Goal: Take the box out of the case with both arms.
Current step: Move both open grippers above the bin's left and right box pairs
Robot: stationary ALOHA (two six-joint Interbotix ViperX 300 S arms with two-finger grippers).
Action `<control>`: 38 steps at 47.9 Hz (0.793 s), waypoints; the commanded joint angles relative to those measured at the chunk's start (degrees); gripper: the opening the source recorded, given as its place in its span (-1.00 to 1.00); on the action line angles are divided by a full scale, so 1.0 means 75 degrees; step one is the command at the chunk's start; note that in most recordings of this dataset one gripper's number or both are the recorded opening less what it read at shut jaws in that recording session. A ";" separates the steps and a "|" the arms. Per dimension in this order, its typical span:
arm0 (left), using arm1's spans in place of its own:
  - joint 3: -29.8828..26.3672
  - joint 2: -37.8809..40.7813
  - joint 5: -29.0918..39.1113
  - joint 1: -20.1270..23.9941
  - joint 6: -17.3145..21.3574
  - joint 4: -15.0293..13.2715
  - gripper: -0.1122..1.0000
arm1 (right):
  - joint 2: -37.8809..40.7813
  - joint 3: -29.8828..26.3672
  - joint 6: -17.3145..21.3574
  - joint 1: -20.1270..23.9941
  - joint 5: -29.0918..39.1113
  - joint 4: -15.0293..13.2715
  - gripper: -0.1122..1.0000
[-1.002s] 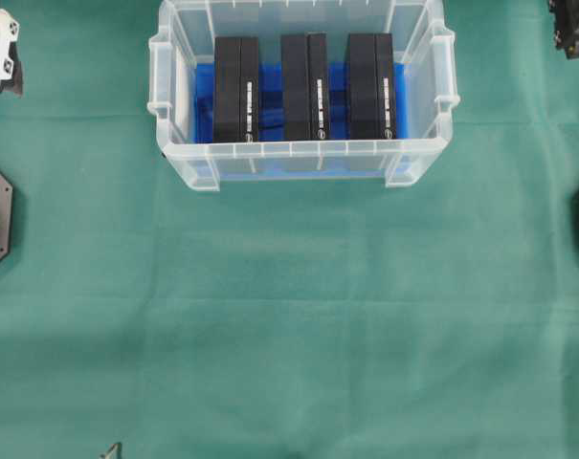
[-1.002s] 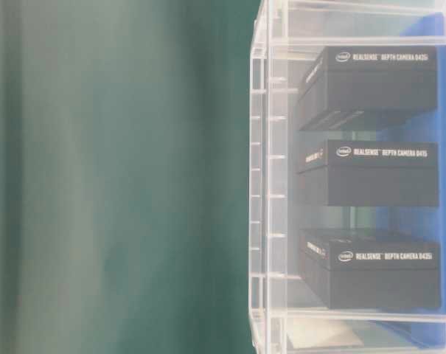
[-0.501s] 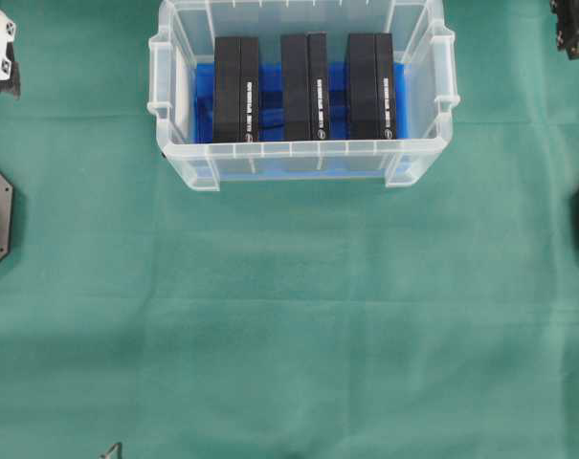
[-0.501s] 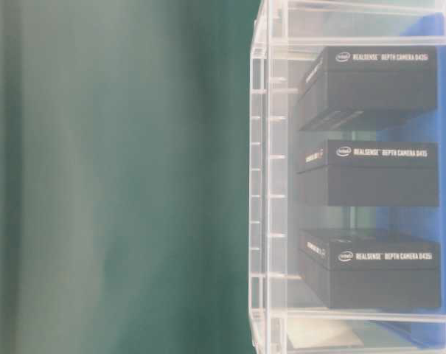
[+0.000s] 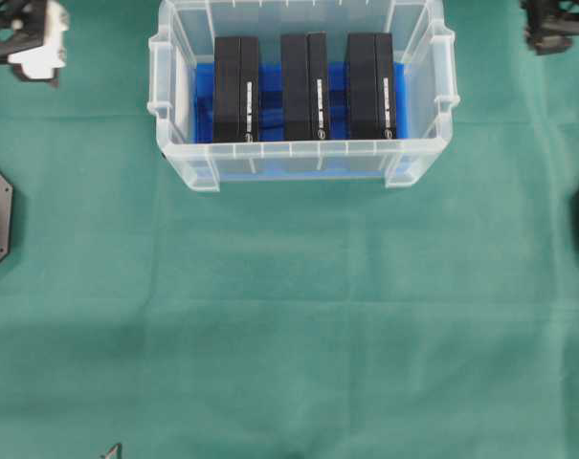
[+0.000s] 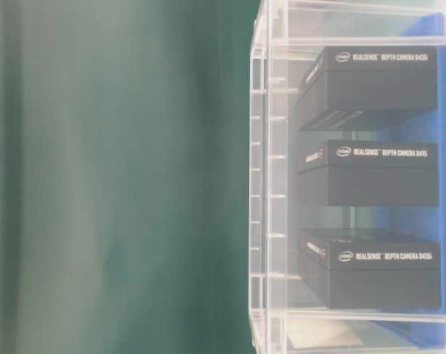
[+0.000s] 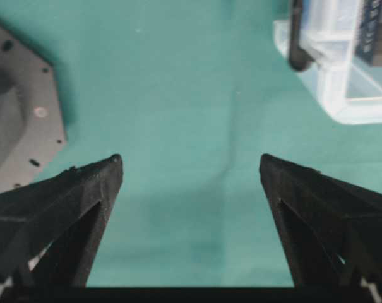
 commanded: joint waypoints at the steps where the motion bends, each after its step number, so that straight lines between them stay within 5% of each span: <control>1: -0.0434 0.0316 -0.0023 0.0023 0.0000 0.0023 0.78 | 0.0223 -0.0363 0.0000 0.0094 -0.0199 0.0047 0.94; 38: -0.3023 0.3000 -0.0258 -0.0223 0.0434 0.0035 0.78 | 0.2578 -0.2555 -0.0023 0.0926 -0.0703 0.0105 0.93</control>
